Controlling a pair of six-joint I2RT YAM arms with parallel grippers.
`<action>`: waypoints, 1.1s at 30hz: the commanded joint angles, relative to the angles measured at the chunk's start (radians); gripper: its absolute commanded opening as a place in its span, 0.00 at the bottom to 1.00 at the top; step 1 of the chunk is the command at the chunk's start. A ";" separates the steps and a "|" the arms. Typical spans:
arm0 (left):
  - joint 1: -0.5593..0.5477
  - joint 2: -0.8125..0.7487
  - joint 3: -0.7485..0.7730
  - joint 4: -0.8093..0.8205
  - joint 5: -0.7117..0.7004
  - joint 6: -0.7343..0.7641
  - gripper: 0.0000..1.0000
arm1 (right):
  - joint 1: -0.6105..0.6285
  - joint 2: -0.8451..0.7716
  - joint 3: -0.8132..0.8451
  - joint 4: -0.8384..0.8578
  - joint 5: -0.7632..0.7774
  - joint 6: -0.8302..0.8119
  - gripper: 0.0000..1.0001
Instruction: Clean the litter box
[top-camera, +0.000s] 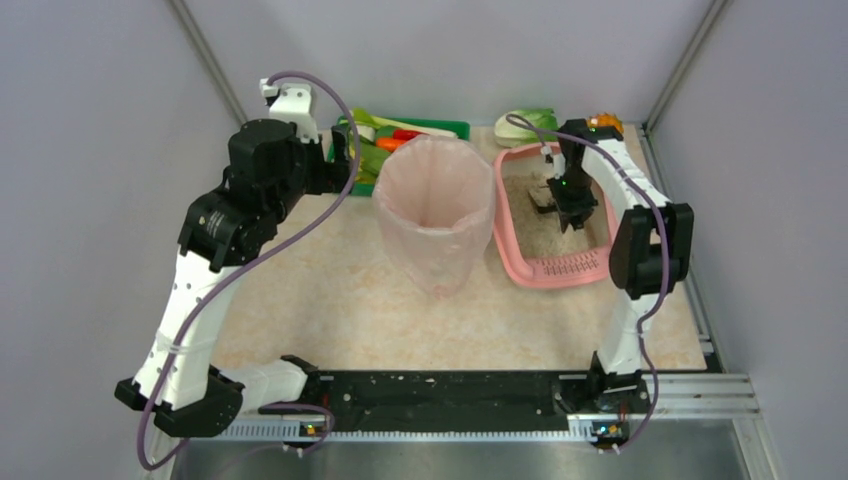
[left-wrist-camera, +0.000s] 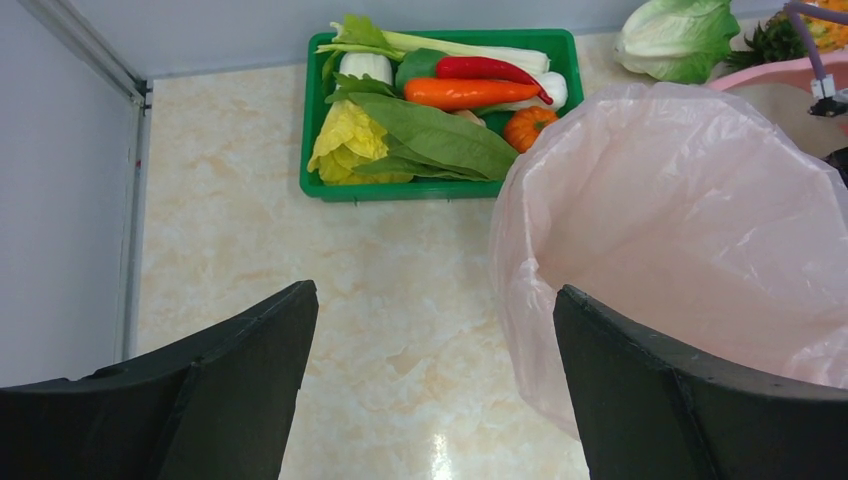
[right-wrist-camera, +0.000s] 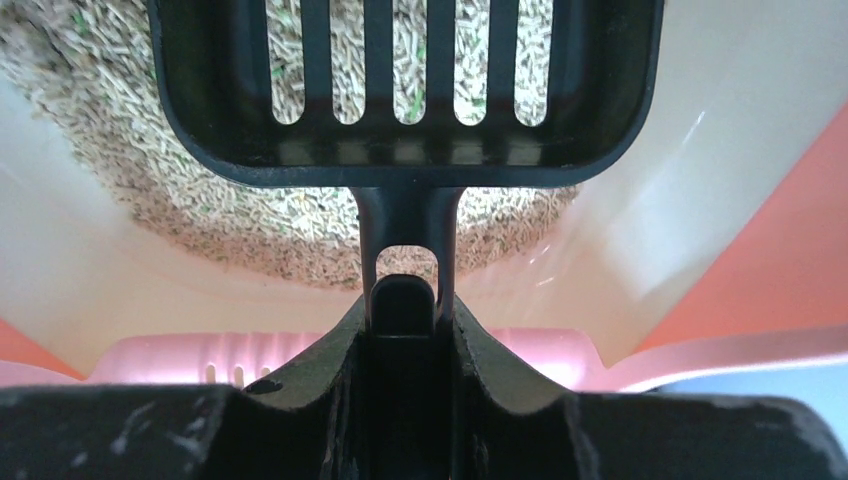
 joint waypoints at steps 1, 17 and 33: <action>0.002 -0.026 0.000 0.052 0.021 0.007 0.93 | -0.010 0.087 0.124 -0.076 -0.034 -0.013 0.00; 0.002 -0.020 0.009 0.044 0.001 -0.002 0.93 | -0.016 0.330 0.345 -0.106 -0.015 -0.007 0.00; 0.002 -0.023 0.007 0.038 -0.011 -0.004 0.93 | -0.018 0.288 0.271 0.170 -0.002 0.002 0.00</action>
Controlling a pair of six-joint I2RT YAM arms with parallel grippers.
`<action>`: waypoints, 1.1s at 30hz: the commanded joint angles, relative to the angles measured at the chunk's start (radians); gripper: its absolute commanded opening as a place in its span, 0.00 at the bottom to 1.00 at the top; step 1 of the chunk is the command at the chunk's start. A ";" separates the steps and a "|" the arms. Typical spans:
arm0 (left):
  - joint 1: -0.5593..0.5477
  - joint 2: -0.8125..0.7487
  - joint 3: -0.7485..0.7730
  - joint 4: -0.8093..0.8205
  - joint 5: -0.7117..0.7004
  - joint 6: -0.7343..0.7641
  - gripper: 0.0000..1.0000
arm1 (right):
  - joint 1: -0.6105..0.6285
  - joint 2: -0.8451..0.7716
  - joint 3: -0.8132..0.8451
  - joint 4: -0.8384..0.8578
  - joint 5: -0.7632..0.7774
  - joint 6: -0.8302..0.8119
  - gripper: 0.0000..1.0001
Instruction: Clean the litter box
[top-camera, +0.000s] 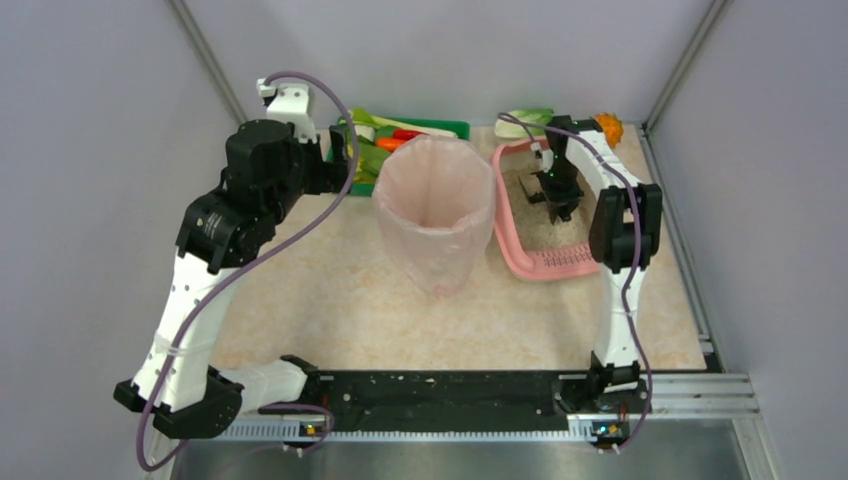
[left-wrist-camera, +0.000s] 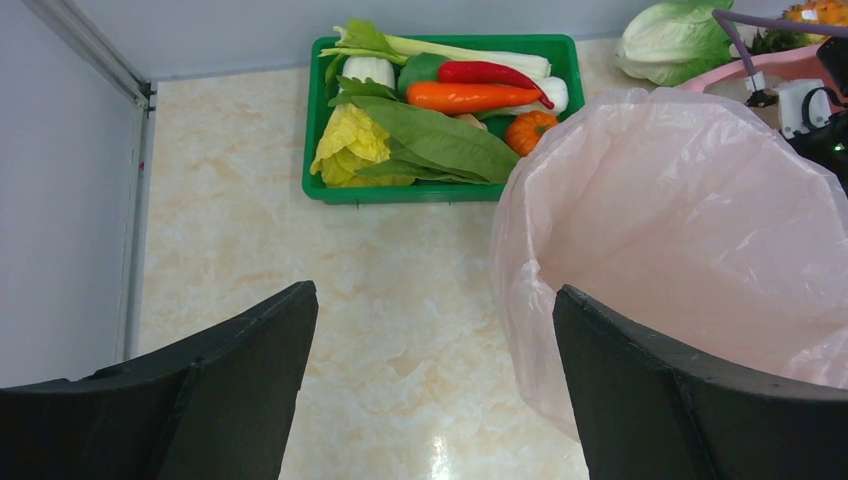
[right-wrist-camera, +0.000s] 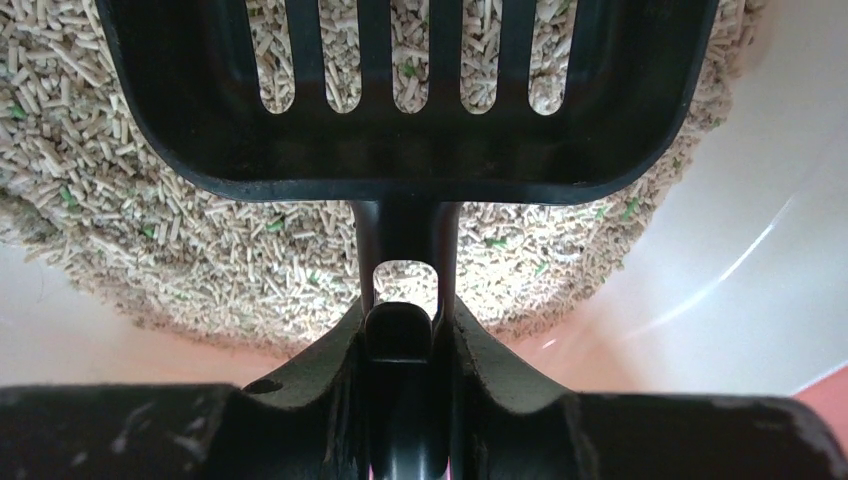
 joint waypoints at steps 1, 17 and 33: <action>0.003 -0.018 0.006 0.034 -0.009 -0.005 0.93 | -0.015 -0.060 -0.067 0.271 0.007 -0.002 0.00; 0.002 -0.042 -0.022 0.045 0.004 -0.022 0.92 | -0.024 -0.123 -0.155 0.416 0.005 -0.025 0.00; 0.002 -0.061 -0.056 0.072 -0.013 -0.012 0.92 | -0.023 -0.643 -0.757 0.916 -0.032 -0.039 0.00</action>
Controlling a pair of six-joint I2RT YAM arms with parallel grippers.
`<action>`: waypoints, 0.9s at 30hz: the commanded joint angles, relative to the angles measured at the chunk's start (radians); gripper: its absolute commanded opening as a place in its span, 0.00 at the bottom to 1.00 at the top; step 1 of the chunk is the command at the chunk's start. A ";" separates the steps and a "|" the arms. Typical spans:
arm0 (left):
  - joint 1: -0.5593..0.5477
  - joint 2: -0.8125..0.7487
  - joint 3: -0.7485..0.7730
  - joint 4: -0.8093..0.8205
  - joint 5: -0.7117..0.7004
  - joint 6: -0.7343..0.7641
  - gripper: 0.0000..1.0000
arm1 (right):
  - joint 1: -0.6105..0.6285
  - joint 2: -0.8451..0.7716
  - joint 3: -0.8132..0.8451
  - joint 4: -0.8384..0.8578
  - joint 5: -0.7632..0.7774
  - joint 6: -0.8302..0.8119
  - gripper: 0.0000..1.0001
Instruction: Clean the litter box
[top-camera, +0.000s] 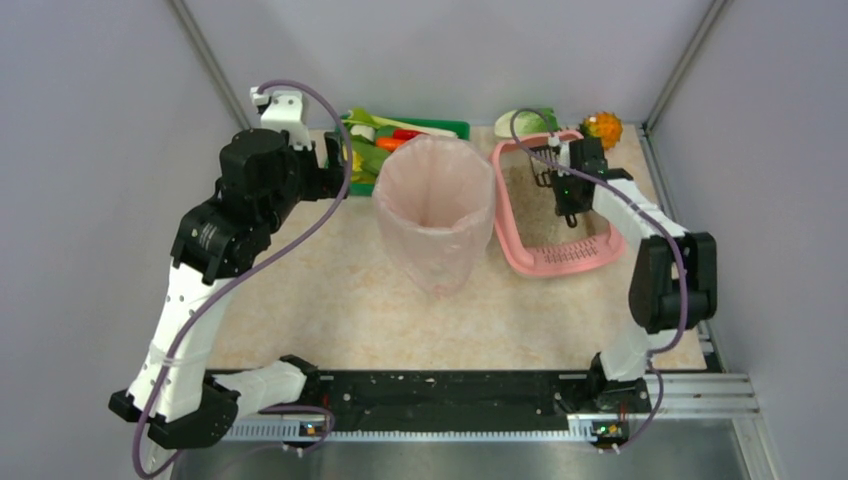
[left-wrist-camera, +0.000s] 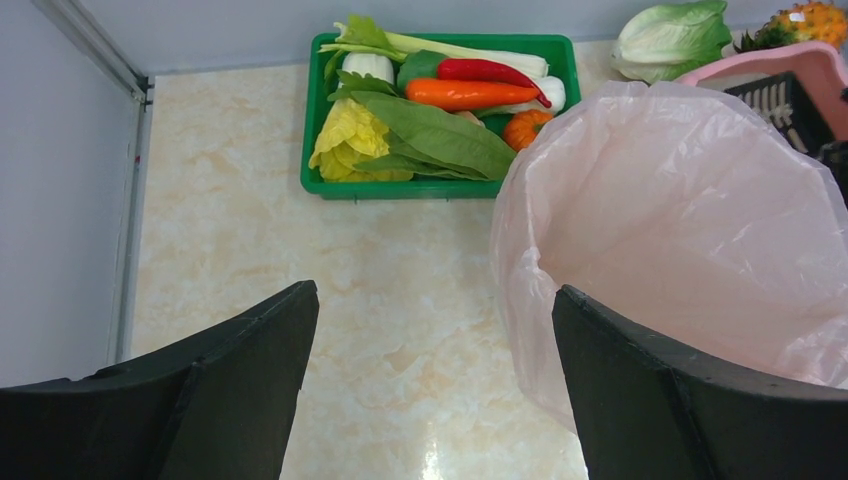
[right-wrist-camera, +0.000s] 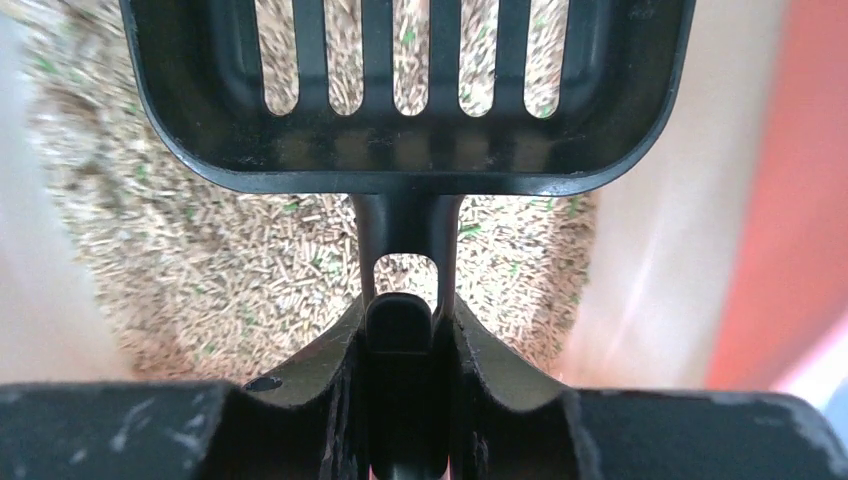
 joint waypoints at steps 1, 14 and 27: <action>0.003 -0.015 -0.013 0.066 -0.011 0.003 0.92 | -0.011 -0.169 -0.055 0.182 -0.036 -0.024 0.00; 0.002 -0.038 -0.060 0.096 0.005 -0.001 0.92 | -0.036 -0.317 -0.167 0.231 -0.255 0.016 0.00; 0.003 -0.045 -0.087 0.122 0.043 0.000 0.92 | -0.099 -0.338 -0.119 0.099 -0.454 0.053 0.00</action>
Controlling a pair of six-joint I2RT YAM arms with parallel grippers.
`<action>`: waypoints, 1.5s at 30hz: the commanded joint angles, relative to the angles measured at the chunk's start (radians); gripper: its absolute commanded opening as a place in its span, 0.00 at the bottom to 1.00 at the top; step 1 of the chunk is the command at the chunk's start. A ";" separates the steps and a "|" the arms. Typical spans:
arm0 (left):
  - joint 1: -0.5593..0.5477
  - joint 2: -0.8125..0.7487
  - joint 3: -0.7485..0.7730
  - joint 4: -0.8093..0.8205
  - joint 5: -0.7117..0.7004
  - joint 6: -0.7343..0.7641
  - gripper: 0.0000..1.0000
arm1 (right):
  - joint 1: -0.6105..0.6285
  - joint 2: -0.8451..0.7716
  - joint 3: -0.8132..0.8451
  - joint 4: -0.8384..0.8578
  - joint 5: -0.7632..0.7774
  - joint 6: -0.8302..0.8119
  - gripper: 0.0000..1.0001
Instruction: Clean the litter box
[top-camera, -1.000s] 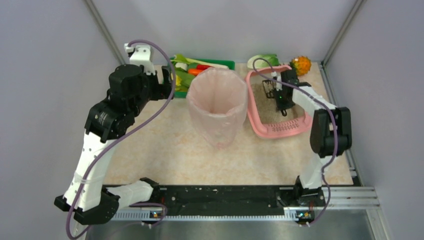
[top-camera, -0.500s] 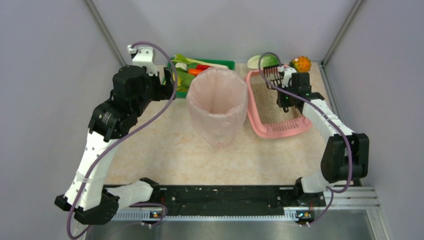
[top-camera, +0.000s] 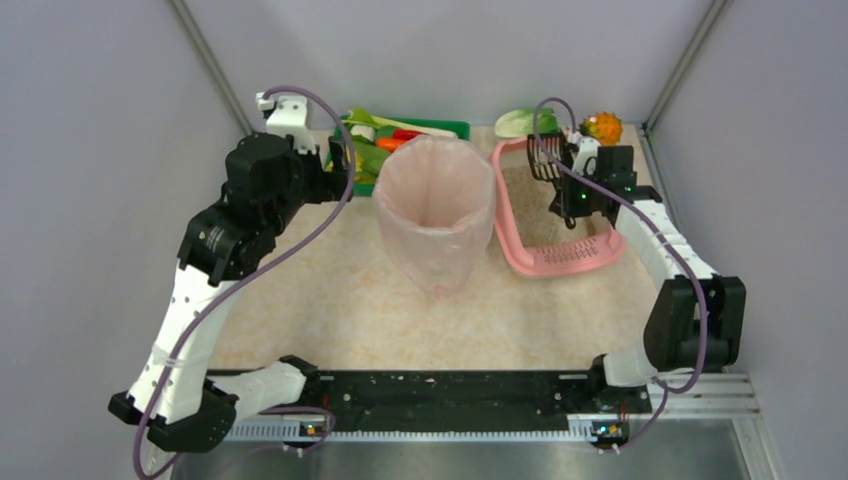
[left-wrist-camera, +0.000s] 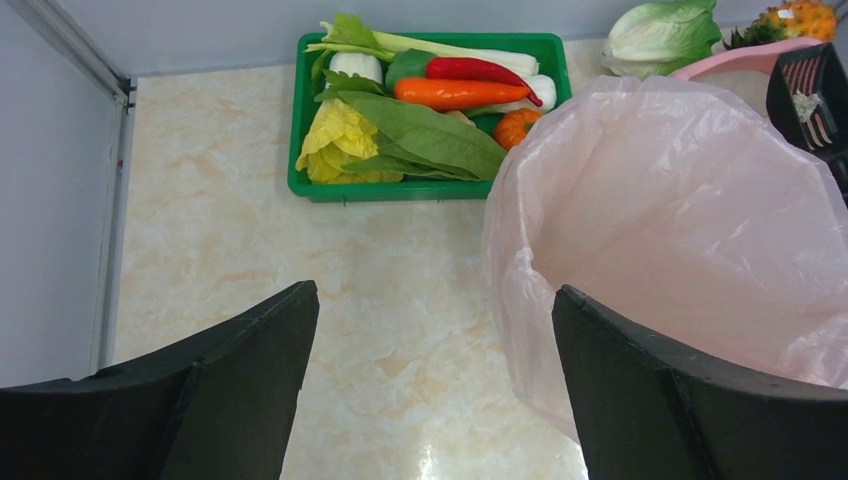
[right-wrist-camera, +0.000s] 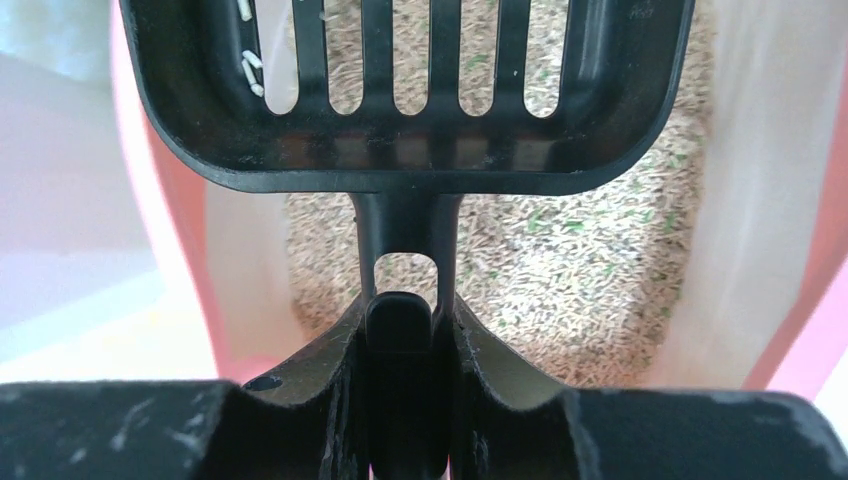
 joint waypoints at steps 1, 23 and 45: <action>0.002 -0.021 -0.017 0.066 0.037 -0.002 0.92 | -0.040 -0.052 0.044 -0.028 -0.186 0.009 0.00; 0.002 -0.082 -0.102 0.097 0.073 -0.017 0.92 | 0.011 -0.177 0.127 -0.238 0.177 -0.057 0.00; 0.003 -0.108 -0.151 0.089 0.051 -0.042 0.92 | 0.127 -0.123 0.546 -0.537 0.290 -0.100 0.00</action>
